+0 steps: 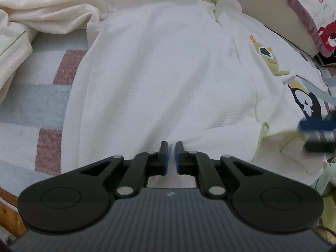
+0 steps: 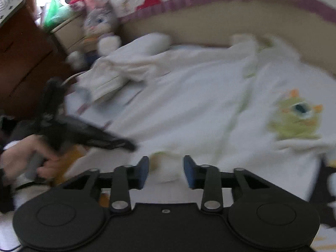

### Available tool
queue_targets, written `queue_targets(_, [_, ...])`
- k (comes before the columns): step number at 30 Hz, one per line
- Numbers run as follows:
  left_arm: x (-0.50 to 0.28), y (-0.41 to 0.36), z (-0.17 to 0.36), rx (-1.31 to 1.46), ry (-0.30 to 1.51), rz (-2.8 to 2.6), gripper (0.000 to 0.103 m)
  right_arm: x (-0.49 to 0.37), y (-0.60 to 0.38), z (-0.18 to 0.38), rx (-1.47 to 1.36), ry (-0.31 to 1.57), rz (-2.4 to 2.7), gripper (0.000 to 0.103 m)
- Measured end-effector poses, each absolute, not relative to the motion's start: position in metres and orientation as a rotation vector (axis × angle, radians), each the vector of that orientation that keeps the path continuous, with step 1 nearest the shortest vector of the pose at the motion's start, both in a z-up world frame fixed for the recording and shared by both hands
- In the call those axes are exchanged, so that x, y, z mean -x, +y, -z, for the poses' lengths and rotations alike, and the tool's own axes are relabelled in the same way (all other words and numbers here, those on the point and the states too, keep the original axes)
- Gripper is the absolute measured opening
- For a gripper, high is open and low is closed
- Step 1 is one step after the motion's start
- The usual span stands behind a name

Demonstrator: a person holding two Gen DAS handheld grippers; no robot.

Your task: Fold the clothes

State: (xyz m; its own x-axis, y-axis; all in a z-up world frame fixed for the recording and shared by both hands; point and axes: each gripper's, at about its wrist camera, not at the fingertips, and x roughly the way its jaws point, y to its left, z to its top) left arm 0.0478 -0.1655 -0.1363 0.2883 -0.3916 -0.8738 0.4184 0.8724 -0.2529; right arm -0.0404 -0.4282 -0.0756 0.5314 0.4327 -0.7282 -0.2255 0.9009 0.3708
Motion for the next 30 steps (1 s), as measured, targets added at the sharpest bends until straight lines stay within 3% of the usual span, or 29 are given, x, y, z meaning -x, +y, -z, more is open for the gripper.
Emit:
queue_targets(9, [-0.049, -0.179, 0.140, -0.164, 1.123, 0.537, 0.007, 0.025, -0.367, 0.117, -0.179, 1.033, -0.460, 0.042])
queue_targets(14, [-0.049, -0.175, 0.138, -0.158, 1.115, 0.529, 0.007, 0.014, -0.357, 0.117, -0.185, 0.953, -0.482, 0.042])
queue_targets(15, [-0.050, -0.173, 0.137, -0.154, 1.110, 0.525, 0.007, 0.012, -0.355, 0.116, -0.186, 0.930, -0.490, 0.032])
queue_targets(16, [-0.049, -0.170, 0.135, -0.154, 1.103, 0.515, 0.007, 0.011, -0.354, 0.114, -0.190, 0.920, -0.497, 0.006])
queue_targets(24, [-0.034, -0.149, 0.111, -0.151, 1.090, 0.443, 0.007, 0.022, -0.417, 0.074, -0.710, 1.002, -0.550, 0.006])
queue_targets(28, [-0.011, -0.155, 0.096, -0.233, 1.038, 0.491, 0.008, 0.008, -0.428, 0.074, -0.555, 0.995, -0.367, 0.009])
queue_targets(30, [0.001, -0.150, 0.093, -0.236, 1.049, 0.499, 0.023, -0.001, -0.422, 0.091, -0.390, 1.077, -0.245, 0.011])
